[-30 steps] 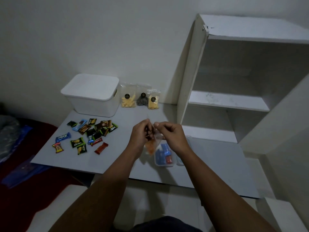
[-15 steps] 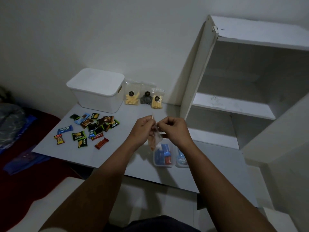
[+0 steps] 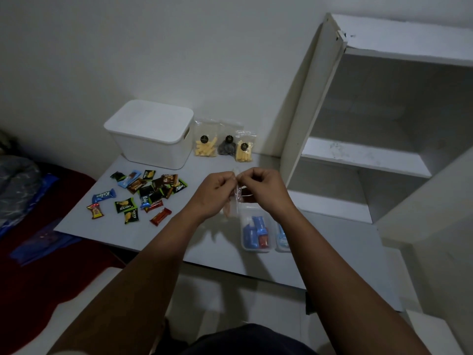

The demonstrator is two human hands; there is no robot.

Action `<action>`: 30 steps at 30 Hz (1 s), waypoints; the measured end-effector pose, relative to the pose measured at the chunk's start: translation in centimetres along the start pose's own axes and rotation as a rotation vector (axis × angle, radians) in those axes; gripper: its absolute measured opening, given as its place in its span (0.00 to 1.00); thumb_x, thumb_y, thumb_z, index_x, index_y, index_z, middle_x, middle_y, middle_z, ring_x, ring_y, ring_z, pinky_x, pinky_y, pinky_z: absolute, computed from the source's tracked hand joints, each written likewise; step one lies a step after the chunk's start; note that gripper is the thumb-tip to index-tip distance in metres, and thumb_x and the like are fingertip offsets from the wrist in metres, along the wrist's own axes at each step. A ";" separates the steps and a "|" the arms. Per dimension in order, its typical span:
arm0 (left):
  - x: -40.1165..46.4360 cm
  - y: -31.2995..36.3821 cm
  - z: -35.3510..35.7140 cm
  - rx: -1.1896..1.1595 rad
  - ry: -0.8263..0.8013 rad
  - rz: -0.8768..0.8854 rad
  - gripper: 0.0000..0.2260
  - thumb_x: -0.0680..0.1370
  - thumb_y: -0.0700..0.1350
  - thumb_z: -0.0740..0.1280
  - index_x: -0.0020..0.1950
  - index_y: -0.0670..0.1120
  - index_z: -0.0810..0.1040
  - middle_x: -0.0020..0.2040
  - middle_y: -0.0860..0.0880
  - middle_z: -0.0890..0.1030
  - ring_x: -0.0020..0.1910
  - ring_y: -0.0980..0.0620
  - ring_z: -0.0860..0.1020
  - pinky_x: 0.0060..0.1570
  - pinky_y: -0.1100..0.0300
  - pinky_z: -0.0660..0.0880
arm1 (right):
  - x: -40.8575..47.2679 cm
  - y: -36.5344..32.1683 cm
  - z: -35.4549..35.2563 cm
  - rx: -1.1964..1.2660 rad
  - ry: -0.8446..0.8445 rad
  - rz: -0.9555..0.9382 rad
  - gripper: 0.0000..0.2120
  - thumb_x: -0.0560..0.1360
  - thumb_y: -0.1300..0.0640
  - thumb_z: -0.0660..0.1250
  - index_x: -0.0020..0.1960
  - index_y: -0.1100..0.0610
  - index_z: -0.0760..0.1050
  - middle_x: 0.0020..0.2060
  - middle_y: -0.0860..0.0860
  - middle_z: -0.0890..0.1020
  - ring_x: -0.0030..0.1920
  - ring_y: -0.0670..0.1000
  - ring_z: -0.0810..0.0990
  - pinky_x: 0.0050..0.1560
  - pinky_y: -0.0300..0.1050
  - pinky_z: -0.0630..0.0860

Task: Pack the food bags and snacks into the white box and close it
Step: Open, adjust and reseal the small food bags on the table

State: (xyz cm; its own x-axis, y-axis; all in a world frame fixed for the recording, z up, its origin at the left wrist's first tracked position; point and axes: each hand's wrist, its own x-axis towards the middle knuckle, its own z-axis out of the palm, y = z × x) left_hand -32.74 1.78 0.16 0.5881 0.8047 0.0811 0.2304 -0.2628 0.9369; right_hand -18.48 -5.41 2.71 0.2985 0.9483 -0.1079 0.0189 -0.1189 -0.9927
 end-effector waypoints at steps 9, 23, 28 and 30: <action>0.6 -1.1 -5.2 -0.106 0.082 -0.011 0.14 0.82 0.37 0.57 0.37 0.41 0.72 0.31 0.45 0.70 0.28 0.56 0.70 0.30 0.65 0.69 | 1.4 -1.4 4.6 0.042 -0.146 0.002 0.10 0.77 0.72 0.69 0.58 0.70 0.78 0.37 0.54 0.87 0.40 0.51 0.88 0.43 0.45 0.85; 3.1 -5.4 -19.7 -0.048 -0.057 -0.008 0.14 0.81 0.41 0.63 0.35 0.48 0.76 0.28 0.51 0.77 0.29 0.54 0.75 0.37 0.60 0.74 | 6.9 -2.8 18.3 0.046 0.116 0.014 0.07 0.74 0.70 0.72 0.51 0.71 0.81 0.46 0.67 0.85 0.48 0.64 0.86 0.52 0.55 0.85; 3.2 -6.9 -24.3 0.005 -0.130 -0.001 0.13 0.78 0.42 0.64 0.33 0.47 0.75 0.30 0.48 0.79 0.31 0.52 0.77 0.39 0.56 0.75 | 8.3 -3.0 23.1 0.053 0.238 -0.024 0.04 0.75 0.67 0.73 0.50 0.66 0.83 0.40 0.57 0.86 0.42 0.51 0.85 0.47 0.47 0.83; 2.9 -7.5 -25.4 0.034 -0.168 0.022 0.09 0.74 0.44 0.65 0.34 0.44 0.75 0.32 0.44 0.81 0.33 0.51 0.79 0.41 0.52 0.77 | 8.5 -2.9 24.5 0.071 0.284 -0.033 0.02 0.74 0.67 0.74 0.46 0.62 0.83 0.38 0.55 0.85 0.41 0.51 0.85 0.46 0.47 0.83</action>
State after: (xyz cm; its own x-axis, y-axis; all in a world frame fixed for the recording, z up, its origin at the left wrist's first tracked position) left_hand -52.47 19.63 1.99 0.7136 0.6994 0.0406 0.2409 -0.2994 0.9232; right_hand -39.37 10.18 3.39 0.5544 0.8296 -0.0664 -0.0311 -0.0591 -0.9978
